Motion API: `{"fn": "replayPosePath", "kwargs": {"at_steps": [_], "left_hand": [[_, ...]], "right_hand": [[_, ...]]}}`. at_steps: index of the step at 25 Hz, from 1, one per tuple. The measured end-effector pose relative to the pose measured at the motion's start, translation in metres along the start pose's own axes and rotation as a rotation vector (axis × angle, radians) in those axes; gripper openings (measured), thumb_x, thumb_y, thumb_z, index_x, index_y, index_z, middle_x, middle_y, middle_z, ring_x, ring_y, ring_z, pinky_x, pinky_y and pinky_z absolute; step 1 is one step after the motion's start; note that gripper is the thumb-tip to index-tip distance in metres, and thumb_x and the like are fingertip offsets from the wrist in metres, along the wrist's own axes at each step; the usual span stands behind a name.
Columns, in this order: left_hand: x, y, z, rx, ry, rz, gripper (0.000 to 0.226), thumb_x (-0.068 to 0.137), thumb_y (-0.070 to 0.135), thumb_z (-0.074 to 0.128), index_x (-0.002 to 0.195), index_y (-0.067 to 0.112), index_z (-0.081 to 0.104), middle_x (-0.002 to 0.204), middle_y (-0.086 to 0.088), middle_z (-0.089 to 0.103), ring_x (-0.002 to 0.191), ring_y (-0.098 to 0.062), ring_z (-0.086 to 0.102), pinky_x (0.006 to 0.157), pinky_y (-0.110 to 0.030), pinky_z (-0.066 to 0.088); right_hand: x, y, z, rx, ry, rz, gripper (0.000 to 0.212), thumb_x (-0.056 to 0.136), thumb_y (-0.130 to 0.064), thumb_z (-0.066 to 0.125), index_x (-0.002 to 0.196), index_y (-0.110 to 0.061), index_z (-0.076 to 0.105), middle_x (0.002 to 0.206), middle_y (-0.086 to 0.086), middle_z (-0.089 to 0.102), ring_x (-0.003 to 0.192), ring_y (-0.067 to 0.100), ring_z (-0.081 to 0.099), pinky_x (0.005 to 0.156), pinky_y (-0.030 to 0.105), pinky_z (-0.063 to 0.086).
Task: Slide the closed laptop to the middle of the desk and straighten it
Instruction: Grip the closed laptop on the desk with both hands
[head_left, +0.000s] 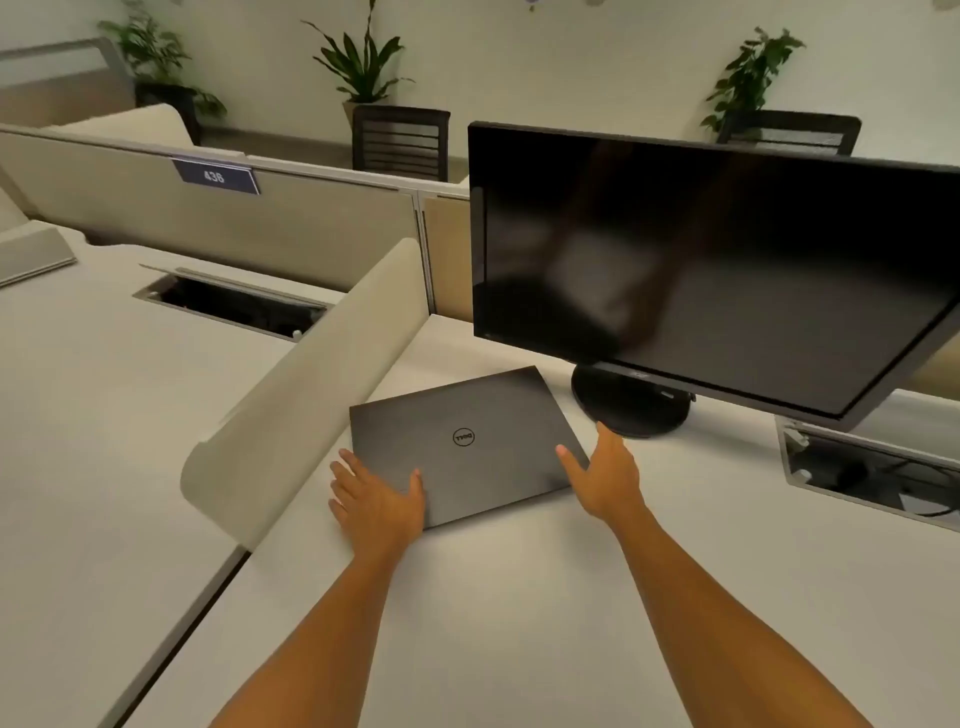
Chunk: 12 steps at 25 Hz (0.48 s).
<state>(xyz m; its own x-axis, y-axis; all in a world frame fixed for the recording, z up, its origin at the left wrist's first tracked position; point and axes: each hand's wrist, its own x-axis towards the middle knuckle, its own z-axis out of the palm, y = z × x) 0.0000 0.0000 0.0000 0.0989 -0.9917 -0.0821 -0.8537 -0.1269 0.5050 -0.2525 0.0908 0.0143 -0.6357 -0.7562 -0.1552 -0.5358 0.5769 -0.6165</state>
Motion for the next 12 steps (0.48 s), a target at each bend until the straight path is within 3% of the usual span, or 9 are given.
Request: {"fn": "replayPosePath", "kwargs": {"at_steps": [4, 10, 12], "left_hand": [[0.006, 0.002, 0.005, -0.167, -0.062, -0.262, 0.121, 0.085, 0.062, 0.065, 0.158, 0.002, -0.009, 0.157, -0.026, 0.021, 0.142, -0.042, 0.028, 0.115, -0.050, 0.029], [0.014, 0.022, 0.011, -0.152, -0.145, -0.452, 0.137, 0.072, 0.074, 0.069, 0.157, 0.000, -0.007, 0.161, -0.020, 0.021, 0.149, -0.034, 0.021, 0.116, -0.051, 0.026], [0.013, 0.030, 0.012, -0.113, -0.178, -0.487, 0.144, 0.066, 0.080, 0.070, 0.157, -0.002, -0.006, 0.161, -0.018, 0.022, 0.148, -0.032, 0.022, 0.115, -0.052, 0.027]], "right_hand": [[0.004, -0.002, 0.015, 0.176, -0.197, 0.114, 0.093, 0.091, -0.045, 0.067, 0.159, -0.011, 0.014, 0.160, 0.015, 0.029, 0.145, 0.037, 0.035, 0.117, 0.049, 0.035], [0.022, -0.007, 0.022, 0.145, -0.202, 0.168, 0.116, 0.073, -0.049, 0.084, 0.158, -0.007, 0.016, 0.158, 0.016, 0.032, 0.145, 0.038, 0.033, 0.118, 0.051, 0.034], [0.030, -0.013, 0.020, 0.080, -0.214, 0.197, 0.117, 0.067, -0.053, 0.087, 0.154, -0.006, 0.024, 0.155, 0.016, 0.036, 0.142, 0.037, 0.037, 0.117, 0.051, 0.036]]}}
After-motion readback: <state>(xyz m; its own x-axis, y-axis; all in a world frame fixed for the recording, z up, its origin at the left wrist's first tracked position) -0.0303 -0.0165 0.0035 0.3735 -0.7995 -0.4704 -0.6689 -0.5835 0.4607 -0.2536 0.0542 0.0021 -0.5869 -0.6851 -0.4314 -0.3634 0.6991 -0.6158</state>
